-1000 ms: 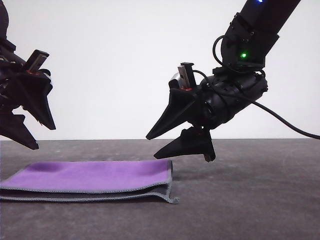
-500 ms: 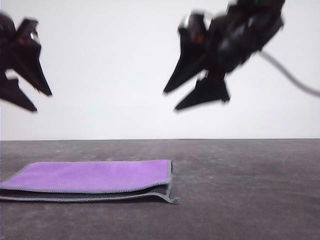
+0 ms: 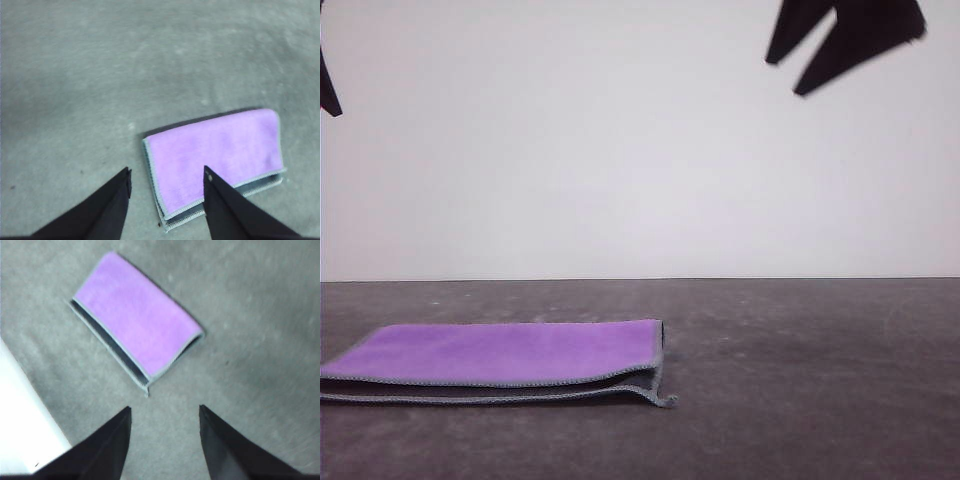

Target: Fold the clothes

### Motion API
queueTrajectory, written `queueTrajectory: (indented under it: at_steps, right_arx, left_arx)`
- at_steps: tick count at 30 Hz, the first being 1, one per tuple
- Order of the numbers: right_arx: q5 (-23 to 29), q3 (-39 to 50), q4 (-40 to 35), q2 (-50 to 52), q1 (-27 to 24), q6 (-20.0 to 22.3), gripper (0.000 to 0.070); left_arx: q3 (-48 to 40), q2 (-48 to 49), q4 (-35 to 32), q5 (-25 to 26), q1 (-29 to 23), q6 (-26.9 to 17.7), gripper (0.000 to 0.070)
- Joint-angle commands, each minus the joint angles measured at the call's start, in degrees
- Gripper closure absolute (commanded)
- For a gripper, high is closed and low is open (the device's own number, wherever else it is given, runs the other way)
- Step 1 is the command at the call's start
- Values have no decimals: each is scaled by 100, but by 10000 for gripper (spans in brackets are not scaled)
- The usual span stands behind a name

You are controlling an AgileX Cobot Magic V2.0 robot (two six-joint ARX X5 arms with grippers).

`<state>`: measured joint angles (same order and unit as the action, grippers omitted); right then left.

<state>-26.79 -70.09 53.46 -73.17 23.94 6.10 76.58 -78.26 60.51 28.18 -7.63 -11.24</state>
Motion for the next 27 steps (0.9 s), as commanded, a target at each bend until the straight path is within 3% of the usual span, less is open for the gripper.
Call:
queueTrajectory:
  at_steps: [1, 4, 7, 10, 14, 19, 27]
  right_arx:
    - [3, 490, -413, -84, 31, -440, 426]
    - [-313, 1518, -1635, -124, 48, -1110, 424]
    - [-960, 2393, -3229, -416, 125, -2046, 420]
    - [-1274, 2784, -4367, -921, 211, -2792, 409]
    - [-1339, 2788, -5230, -1655, 361, -3312, 354]
    - [-1409, 2785, -6133, -2402, 446, -3934, 350]
    - [-1415, 2755, -6537, -2703, 478, -4292, 350]
  left_arx:
    - [106, -76, -7, -12, -19, 71, 420]
    - [101, -78, -9, -10, -29, 118, 420]
    - [101, -78, -18, -10, -26, 129, 420]
    - [101, -78, -20, -6, -16, 149, 420]
    - [101, -78, -17, -6, -18, 157, 420]
    - [101, -78, -20, 8, -18, 175, 420]
    - [101, -78, -36, 34, -18, 190, 420]
